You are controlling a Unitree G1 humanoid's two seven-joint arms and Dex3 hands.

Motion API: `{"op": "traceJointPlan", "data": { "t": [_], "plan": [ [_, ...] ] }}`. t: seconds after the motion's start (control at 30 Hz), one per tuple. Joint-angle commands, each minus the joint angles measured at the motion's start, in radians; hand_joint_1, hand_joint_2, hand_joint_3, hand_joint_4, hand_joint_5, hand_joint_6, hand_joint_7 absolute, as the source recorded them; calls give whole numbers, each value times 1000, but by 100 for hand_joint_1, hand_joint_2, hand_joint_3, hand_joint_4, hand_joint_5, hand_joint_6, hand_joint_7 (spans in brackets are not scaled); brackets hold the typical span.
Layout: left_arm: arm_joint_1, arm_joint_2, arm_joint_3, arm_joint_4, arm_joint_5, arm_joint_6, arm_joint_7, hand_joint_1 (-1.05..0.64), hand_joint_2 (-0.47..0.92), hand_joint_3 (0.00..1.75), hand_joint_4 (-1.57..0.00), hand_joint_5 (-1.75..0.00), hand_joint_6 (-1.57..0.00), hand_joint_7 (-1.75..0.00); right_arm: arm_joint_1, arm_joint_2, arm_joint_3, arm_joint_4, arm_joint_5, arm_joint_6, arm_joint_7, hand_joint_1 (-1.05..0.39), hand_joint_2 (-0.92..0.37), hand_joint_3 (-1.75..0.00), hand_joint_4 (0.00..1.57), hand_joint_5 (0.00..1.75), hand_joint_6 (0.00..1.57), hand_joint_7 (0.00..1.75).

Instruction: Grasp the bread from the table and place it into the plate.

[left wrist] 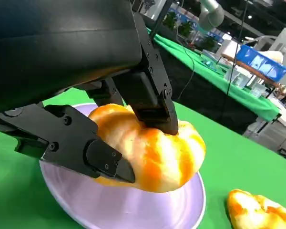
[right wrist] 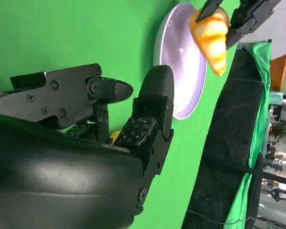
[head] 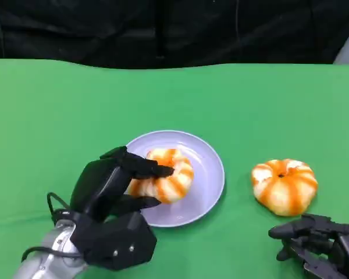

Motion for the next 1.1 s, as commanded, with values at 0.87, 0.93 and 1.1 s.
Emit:
{"op": "traceJointPlan", "data": {
  "t": [0.87,0.93,1.1],
  "plan": [
    [-93,27,-30,118,43,28,14,-55,92,14,-78,-2,-71,0,-6,-6,-1,4,-1,-6,-9,0,-92,-37,77,123,96,61],
    [-93,32,-30,115,36,27,-8,-61,92,19,-70,-1,-63,0,-8,-5,0,5,-6,-8,-14,0,-92,-37,77,122,96,61],
    [-90,38,-32,103,31,30,-31,-68,92,25,-64,0,-57,0,-5,-6,2,2,-13,-8,-20,-1,-92,-35,78,122,96,61]
  ]
}}
